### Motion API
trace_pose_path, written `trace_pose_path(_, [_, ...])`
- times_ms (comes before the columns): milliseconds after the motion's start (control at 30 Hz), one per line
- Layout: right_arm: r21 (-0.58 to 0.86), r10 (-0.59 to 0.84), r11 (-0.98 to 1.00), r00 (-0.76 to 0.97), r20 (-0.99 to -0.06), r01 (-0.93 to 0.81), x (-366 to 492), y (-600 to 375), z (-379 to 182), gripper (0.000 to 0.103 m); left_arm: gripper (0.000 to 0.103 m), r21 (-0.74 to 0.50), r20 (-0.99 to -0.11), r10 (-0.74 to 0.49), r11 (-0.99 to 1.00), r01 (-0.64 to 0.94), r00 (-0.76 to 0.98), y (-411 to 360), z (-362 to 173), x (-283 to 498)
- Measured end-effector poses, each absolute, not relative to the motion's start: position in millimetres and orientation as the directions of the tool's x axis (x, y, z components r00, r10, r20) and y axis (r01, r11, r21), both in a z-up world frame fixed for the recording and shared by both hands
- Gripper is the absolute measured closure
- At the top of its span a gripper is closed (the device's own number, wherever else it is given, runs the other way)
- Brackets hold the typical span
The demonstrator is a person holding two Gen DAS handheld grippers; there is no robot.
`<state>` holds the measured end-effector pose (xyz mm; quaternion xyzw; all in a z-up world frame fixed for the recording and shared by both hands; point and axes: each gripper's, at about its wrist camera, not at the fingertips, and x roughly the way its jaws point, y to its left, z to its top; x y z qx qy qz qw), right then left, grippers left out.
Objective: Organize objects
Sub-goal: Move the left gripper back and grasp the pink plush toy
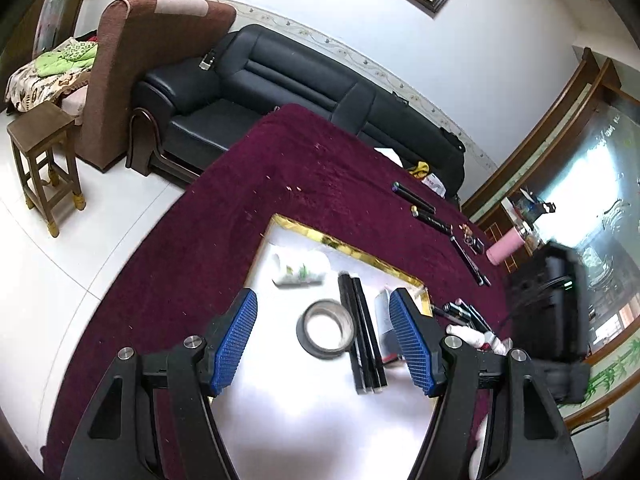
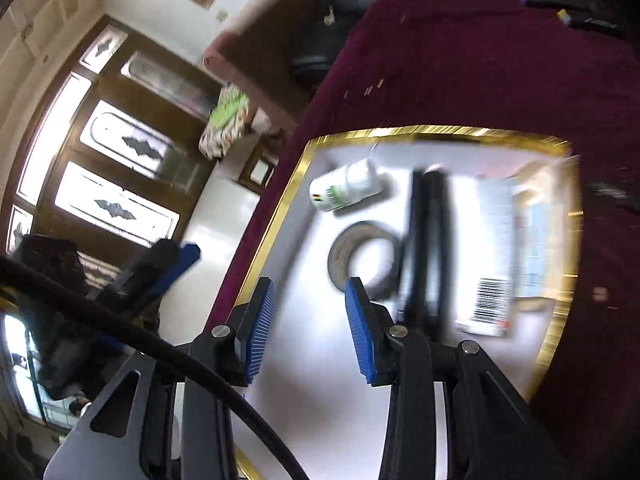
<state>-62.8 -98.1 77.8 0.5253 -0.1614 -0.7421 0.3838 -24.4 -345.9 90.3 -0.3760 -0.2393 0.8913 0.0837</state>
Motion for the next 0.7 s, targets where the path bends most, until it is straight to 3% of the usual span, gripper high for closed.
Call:
trace_pose_path(200, [0.602,-0.707,-0.707,-0.340,-0.620,0.372,-32.5,8.7,113.2,0.067,0.040,-0.469,-0.650,0.396,-0.881,-0.068,-0.649,-297.2,92.7,-13.4])
trace_pose_path(300, [0.568,-0.647,-0.760,-0.448,-0.617,0.315,-17.3,67.5,125.4,0.053,0.041,-0.454,-0.662,0.445,-0.878,-0.150,-0.604,-259.9,94.0,-9.2])
trace_pose_path(367, [0.539,-0.586,-0.802,-0.520,-0.622,0.259,-4.7,108.8,128.0,0.051,0.041,-0.435,-0.672,0.474,-0.874,-0.214,-0.569,-227.7,96.7,-8.1])
trace_pose_path(700, [0.607,-0.506,-0.794,-0.589,-0.630,0.032,38.3,242.3,83.0,0.051,0.041,-0.346,-0.781,0.499,-0.847,-0.405,-0.377,-74.4,73.6,-12.2])
